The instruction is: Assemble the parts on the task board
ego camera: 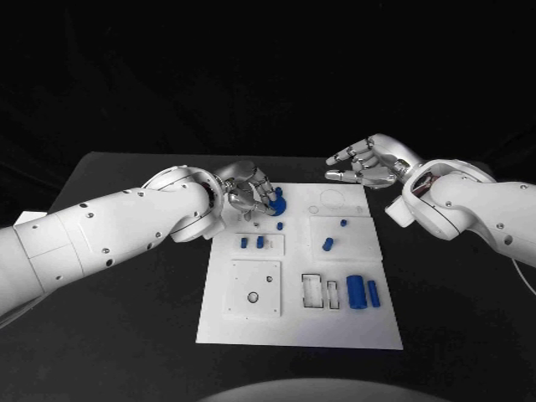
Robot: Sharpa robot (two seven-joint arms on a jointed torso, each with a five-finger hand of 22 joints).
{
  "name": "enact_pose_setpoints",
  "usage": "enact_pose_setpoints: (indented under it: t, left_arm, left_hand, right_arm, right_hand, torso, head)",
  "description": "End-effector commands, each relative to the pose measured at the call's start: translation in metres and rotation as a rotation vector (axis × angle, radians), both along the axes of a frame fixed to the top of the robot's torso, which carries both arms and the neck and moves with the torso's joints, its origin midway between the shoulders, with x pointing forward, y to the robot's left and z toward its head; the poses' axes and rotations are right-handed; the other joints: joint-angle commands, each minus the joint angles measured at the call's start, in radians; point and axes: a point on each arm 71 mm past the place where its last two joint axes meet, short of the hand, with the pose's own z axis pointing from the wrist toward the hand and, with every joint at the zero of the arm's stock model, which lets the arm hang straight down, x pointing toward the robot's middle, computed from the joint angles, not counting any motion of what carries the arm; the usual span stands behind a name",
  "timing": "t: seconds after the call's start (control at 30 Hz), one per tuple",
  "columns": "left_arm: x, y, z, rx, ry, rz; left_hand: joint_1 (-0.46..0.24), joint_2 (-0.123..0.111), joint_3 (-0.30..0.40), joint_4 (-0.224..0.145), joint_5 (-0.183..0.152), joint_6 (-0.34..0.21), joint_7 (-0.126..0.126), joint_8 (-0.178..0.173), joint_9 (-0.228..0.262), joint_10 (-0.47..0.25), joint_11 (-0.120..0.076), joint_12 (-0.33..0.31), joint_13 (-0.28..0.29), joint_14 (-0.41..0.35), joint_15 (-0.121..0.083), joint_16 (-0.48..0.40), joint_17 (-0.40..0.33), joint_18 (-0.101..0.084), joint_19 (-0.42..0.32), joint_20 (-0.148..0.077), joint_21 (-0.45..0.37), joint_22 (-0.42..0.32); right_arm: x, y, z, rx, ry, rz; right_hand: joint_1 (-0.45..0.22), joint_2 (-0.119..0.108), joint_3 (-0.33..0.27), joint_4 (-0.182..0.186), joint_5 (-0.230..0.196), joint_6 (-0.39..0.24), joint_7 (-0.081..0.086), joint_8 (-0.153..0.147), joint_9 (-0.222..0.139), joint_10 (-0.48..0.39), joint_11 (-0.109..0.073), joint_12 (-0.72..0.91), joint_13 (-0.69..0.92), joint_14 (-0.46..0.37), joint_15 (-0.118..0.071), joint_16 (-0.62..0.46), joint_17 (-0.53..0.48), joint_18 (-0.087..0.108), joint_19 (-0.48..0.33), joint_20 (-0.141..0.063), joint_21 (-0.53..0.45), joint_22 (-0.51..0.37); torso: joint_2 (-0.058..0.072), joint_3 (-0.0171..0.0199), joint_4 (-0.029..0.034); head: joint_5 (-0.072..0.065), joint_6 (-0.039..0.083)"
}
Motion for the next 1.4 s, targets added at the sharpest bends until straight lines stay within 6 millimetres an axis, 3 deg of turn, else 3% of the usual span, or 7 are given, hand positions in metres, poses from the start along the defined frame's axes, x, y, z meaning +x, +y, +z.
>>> enact_pose_setpoints:
  t: [0.03, 0.1, 0.17, 0.4, 0.67, 1.4]
  left_arm:
    - [-0.001, -0.011, 0.005, 0.098, -0.23, -0.115]
    - [-0.002, -0.016, 0.002, 0.148, -0.25, -0.143]
    - [-0.003, -0.02, 0.0, 0.19, -0.26, -0.163]
    - [-0.007, -0.028, -0.008, 0.293, -0.236, -0.215]
    - [-0.009, -0.034, -0.016, 0.348, -0.199, -0.241]
    - [-0.007, -0.043, -0.023, 0.352, -0.21, -0.233]
  left_hand:
    - [-0.011, -0.032, 0.006, 0.004, -0.009, 0.032, -0.009, -0.033, -0.032, 0.024, -0.006, -0.029, -0.044, 0.09, -0.005, 0.182, 0.168, 0.01, 0.055, -0.007, 0.047, 0.031]
    - [-0.025, -0.049, 0.007, 0.01, -0.009, 0.058, -0.017, -0.064, -0.058, 0.043, -0.009, -0.055, -0.083, 0.149, -0.013, 0.323, 0.308, -0.026, 0.135, -0.013, 0.273, 0.243]
    - [-0.033, -0.056, 0.007, 0.013, -0.009, 0.079, -0.023, -0.087, -0.076, 0.059, -0.013, -0.078, -0.114, 0.179, -0.021, 0.395, 0.383, -0.046, 0.175, -0.019, 0.405, 0.369]
    - [-0.042, -0.058, 0.013, 0.015, -0.008, 0.136, -0.033, -0.127, -0.104, 0.104, -0.022, -0.127, -0.173, 0.201, -0.037, 0.43, 0.404, -0.069, 0.212, -0.035, 0.556, 0.518]
    - [-0.048, -0.058, 0.016, 0.016, -0.009, 0.156, -0.034, -0.148, -0.115, 0.126, -0.025, -0.155, -0.196, 0.199, -0.042, 0.415, 0.37, -0.072, 0.218, -0.041, 0.583, 0.546]
    - [-0.016, -0.04, 0.094, 0.0, -0.006, 0.185, -0.028, -0.193, -0.136, 0.169, -0.02, -0.219, -0.245, 0.201, -0.031, 0.419, 0.355, -0.068, 0.215, -0.033, 0.561, 0.529]
  right_arm:
    - [-0.001, 0.002, -0.001, 0.002, 0.004, 0.02]
    - [-0.001, 0.002, -0.002, 0.003, 0.006, 0.021]
    - [-0.001, 0.003, -0.002, 0.003, 0.007, 0.022]
    - [-0.001, 0.004, -0.002, 0.004, 0.007, 0.024]
    - [-0.001, 0.005, -0.002, 0.006, 0.006, 0.027]
    - [-0.001, 0.006, -0.002, 0.006, 0.007, 0.03]
  right_hand:
    - [-0.004, 0.009, -0.008, 0.0, 0.006, -0.003, -0.005, 0.003, 0.001, -0.008, -0.001, -0.004, -0.001, 0.08, 0.0, -0.004, 0.164, 0.019, -0.007, -0.002, -0.006, -0.001]
    - [-0.004, 0.009, -0.008, 0.0, 0.006, -0.003, -0.005, 0.003, 0.001, -0.008, -0.001, -0.004, -0.001, 0.08, 0.0, -0.004, 0.164, 0.019, -0.006, -0.002, -0.006, 0.0]
    - [-0.004, 0.009, -0.008, 0.0, 0.006, -0.003, -0.005, 0.003, 0.001, -0.008, -0.001, -0.004, -0.001, 0.08, 0.0, -0.004, 0.164, 0.019, -0.006, -0.002, -0.006, 0.0]
    - [-0.004, 0.009, -0.008, 0.0, 0.006, -0.003, -0.005, 0.003, 0.001, -0.008, -0.001, -0.004, -0.001, 0.08, 0.0, -0.004, 0.164, 0.019, -0.006, -0.002, -0.006, 0.0]
    - [-0.004, 0.009, -0.008, 0.0, 0.006, -0.003, -0.005, 0.003, 0.001, -0.008, -0.001, -0.004, -0.001, 0.08, 0.0, -0.004, 0.164, 0.019, -0.006, -0.002, -0.006, 0.0]
    - [-0.004, 0.009, -0.008, 0.0, 0.006, -0.003, -0.005, 0.003, 0.001, -0.008, -0.001, -0.004, -0.001, 0.08, 0.0, -0.004, 0.164, 0.019, -0.006, -0.002, -0.006, 0.0]
  torso:
    - [0.001, 0.0009, -0.0016]
    - [0.002, 0.0005, -0.0025]
    - [0.002, 0.0009, -0.002]
    - [0.001, 0.001, -0.0007]
    - [0.001, 0.0008, -0.0015]
    - [0.001, 0.0021, -0.0014]
  head:
    - [-0.004, 0.005]
    - [-0.003, 0.006]
    - [-0.003, 0.007]
    - [-0.005, 0.004]
    - [-0.006, 0.004]
    - [-0.01, 0.0]
